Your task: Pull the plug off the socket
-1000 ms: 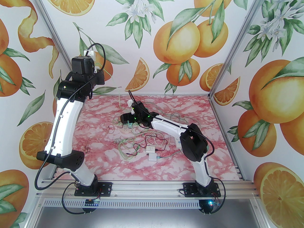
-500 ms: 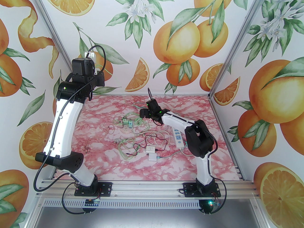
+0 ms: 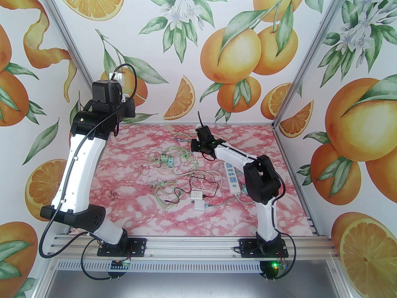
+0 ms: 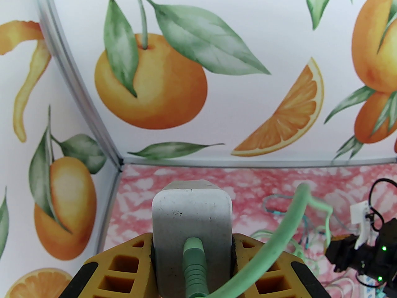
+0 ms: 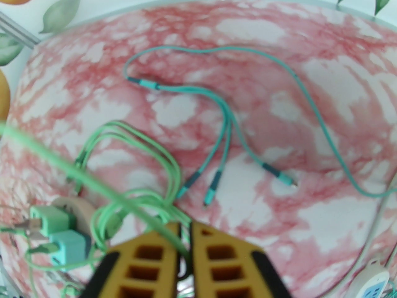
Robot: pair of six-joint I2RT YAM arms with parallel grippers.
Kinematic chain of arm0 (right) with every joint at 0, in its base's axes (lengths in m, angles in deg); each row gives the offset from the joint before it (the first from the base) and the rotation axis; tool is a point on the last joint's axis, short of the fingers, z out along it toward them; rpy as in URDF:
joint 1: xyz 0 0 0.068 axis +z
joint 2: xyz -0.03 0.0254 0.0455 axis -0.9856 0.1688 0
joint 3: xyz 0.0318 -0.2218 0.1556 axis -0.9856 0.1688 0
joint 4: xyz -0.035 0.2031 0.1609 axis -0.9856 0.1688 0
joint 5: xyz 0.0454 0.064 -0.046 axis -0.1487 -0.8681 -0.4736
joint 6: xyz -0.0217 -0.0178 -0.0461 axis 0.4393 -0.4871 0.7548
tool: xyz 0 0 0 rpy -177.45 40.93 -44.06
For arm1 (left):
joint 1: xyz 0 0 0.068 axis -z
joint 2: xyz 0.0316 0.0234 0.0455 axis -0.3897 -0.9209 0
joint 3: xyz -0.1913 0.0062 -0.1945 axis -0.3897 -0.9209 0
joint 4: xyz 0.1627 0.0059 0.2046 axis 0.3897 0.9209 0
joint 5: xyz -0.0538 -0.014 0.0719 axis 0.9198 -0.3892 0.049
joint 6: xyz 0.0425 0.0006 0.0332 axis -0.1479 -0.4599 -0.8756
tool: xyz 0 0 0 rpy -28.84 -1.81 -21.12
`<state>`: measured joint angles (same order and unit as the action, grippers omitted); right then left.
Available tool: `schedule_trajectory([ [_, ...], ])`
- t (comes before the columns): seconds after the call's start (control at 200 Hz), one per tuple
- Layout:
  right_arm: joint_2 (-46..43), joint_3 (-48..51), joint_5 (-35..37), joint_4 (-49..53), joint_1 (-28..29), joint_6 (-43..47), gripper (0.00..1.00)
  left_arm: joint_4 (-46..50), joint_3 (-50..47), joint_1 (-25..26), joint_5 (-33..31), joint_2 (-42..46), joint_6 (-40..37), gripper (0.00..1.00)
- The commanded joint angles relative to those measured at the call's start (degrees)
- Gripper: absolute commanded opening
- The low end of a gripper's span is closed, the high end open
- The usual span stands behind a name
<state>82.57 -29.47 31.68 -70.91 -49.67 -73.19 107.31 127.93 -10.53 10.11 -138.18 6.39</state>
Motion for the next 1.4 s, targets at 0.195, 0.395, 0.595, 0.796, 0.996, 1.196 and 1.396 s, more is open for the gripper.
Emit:
schedule_trajectory([
  [0.195, -16.50, 0.77, 18.03, 6.99, -5.47, 5.03, 0.12, -4.98, -8.28, -0.23, -0.51, 5.54, 0.55, 0.01],
  [0.395, -22.02, 6.53, 19.43, 8.07, -12.21, 4.67, 0.13, -8.16, -13.10, 0.79, 7.46, 6.21, 2.39, 0.00],
  [0.595, -24.09, 9.64, 21.51, 8.69, -16.67, 4.96, 0.13, -10.82, -14.64, 8.45, 10.93, 1.81, 1.86, 0.00],
  [0.796, -18.68, 5.15, 20.38, 11.68, -20.38, 4.54, 0.17, -15.83, -12.63, 14.64, 13.43, -10.49, 3.00, 0.01],
  [0.996, -12.91, -1.03, 21.36, 14.95, -24.67, 4.31, 0.18, -14.61, 0.82, 19.68, 19.44, -28.44, 4.54, 0.02],
  [1.196, -5.56, -6.29, 18.69, 20.20, -28.99, 3.46, 0.21, -10.54, 11.83, 25.80, 22.20, -42.71, 6.83, 0.03],
  [1.396, -3.11, -5.83, 14.69, 20.89, -30.01, 2.44, 0.24, -10.40, 10.18, 29.30, 23.49, -47.23, 9.72, 0.04],
])
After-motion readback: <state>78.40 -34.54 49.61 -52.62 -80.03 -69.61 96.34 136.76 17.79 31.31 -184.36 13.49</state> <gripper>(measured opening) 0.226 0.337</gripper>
